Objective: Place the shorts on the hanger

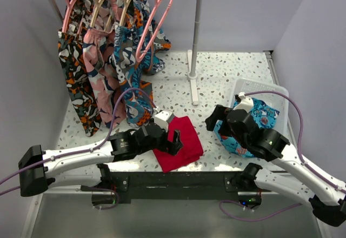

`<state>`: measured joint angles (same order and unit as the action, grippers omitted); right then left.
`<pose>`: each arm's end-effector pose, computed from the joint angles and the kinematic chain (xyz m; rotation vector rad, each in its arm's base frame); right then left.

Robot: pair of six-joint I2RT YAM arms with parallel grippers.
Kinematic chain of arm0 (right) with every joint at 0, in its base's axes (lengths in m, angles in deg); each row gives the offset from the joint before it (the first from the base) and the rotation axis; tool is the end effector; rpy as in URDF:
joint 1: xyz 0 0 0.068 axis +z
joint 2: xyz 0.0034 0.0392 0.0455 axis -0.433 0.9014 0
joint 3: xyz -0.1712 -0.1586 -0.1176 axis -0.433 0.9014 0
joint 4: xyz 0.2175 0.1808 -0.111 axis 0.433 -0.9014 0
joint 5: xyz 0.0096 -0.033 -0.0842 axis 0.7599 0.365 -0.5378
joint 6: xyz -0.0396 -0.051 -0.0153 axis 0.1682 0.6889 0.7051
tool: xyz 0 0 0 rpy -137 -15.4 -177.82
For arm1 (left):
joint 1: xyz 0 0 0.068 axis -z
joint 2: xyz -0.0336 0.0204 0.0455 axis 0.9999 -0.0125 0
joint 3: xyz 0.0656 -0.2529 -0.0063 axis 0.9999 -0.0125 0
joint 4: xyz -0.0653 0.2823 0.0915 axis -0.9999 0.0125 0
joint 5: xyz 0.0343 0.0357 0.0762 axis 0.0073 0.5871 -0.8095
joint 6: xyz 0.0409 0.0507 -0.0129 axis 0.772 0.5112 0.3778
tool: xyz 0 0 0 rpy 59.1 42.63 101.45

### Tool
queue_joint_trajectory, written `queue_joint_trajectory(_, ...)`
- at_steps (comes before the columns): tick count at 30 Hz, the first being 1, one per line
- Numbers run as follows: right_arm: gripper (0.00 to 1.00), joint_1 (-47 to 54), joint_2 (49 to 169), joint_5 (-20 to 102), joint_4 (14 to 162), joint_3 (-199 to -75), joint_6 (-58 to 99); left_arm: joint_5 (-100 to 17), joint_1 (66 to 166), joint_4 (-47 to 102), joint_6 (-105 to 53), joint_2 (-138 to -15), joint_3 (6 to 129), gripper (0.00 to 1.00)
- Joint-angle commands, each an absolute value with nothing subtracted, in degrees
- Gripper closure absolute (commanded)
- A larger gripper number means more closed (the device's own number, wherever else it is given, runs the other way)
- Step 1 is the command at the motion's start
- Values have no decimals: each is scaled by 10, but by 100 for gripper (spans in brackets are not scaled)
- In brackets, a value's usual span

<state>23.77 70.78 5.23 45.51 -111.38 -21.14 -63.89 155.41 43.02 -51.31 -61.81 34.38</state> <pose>0.1574 0.1457 0.3081 0.2519 2.1437 0.4646 0.1292 -0.2604 0.2134 0.4193 2.2186 -0.7605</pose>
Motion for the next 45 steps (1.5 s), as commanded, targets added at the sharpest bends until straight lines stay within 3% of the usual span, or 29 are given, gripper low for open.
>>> queue_joint_trajectory(1,2,237,710,27,457,-1114,-230,-670,1556,475,-525,-620,376,0)
queue_joint_trajectory(11,1,212,777,-17,479,-1152,-196,-660,1556,519,-526,-602,398,0)
queue_joint_trajectory(14,1,127,818,40,480,-1173,-177,-652,1556,526,-518,-597,405,0)
queue_joint_trajectory(16,1,13,832,134,481,-1182,-165,-652,1556,534,-511,-593,410,0)
queue_joint_trajectory(21,1,-211,847,238,514,-1151,-154,-659,1556,541,-499,-569,404,0)
queue_joint_trajectory(24,1,-280,892,273,546,-1127,-170,-652,1556,531,-493,-557,398,0)
queue_joint_trajectory(32,2,-297,1015,270,687,-1095,-254,-643,1556,526,-487,-555,398,0)
queue_joint_trajectory(40,2,-298,1084,225,711,-1107,-282,-651,1556,522,-490,-555,390,0)
queue_joint_trajectory(42,8,-298,1082,227,723,-1094,-284,-653,1556,522,-492,-557,389,0)
queue_joint_trajectory(44,21,-298,1078,228,723,-1095,-277,-653,1556,521,-495,-564,389,0)
queue_joint_trajectory(45,54,-297,1074,228,722,-1096,-273,-652,1556,522,-495,-566,390,0)
